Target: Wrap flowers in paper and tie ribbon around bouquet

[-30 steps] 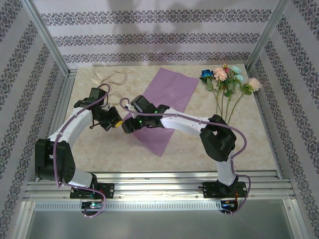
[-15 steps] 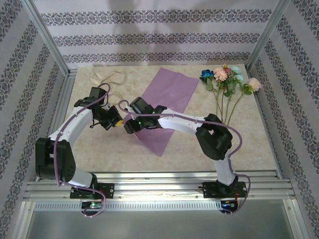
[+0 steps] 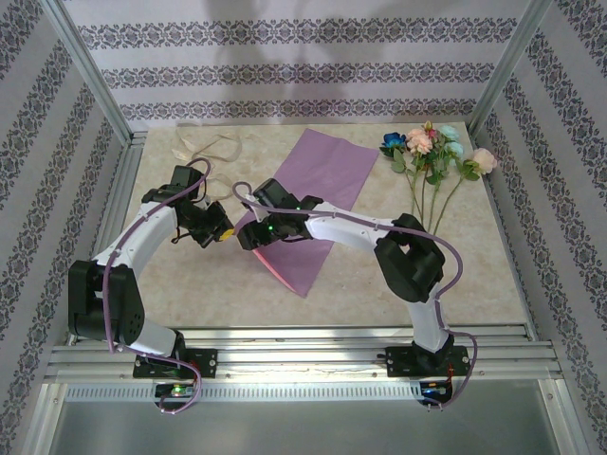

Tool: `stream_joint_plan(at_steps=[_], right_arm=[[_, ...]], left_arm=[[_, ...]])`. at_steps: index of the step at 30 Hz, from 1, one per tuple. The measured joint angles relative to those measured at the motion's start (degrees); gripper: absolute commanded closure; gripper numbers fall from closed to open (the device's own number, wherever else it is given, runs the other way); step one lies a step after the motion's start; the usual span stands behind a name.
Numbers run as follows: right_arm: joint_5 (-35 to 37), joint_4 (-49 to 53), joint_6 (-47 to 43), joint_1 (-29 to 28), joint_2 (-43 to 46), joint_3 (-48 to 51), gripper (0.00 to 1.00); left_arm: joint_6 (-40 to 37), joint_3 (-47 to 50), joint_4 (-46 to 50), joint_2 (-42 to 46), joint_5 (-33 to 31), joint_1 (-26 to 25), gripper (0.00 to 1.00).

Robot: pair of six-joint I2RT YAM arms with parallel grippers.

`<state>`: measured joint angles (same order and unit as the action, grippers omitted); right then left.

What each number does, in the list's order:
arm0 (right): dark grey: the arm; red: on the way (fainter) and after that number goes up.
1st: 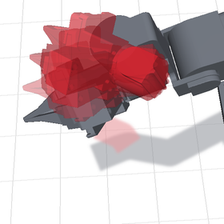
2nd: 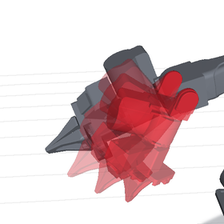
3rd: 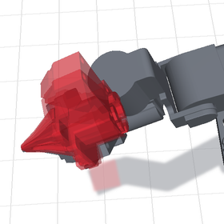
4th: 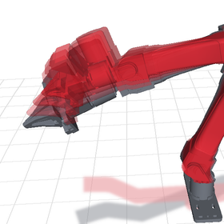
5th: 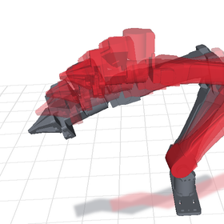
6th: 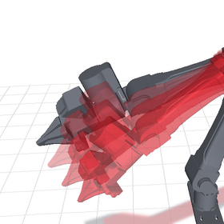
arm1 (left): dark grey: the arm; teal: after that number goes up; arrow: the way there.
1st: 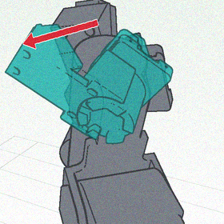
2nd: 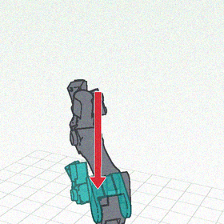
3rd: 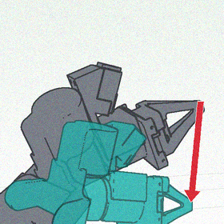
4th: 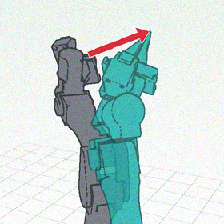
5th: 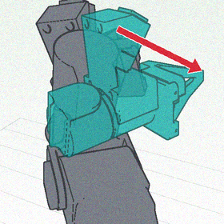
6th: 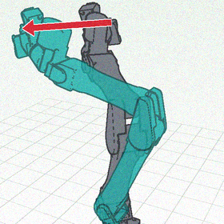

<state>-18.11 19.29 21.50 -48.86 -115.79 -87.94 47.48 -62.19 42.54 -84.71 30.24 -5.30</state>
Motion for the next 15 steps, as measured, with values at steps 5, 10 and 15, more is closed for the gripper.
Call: stream_joint_plan(at_steps=[5, 10, 15], right_arm=[[-1.03, -0.31, 0.79, 0.37, 0.02, 0.26, 0.53], [-1.55, -0.31, 0.68, 0.37, 0.11, 0.33, 0.41], [-2.29, -0.31, 0.85, 0.39, 0.48, 0.35, 0.40]], left_arm=[[0.00, -0.31, 0.02, -0.02, 0.17, -0.02, 1.00], [-0.02, -0.57, 0.04, -0.02, 0.17, -0.37, 1.00], [-0.02, -0.87, 0.02, -0.22, 0.17, -0.37, 1.00]])
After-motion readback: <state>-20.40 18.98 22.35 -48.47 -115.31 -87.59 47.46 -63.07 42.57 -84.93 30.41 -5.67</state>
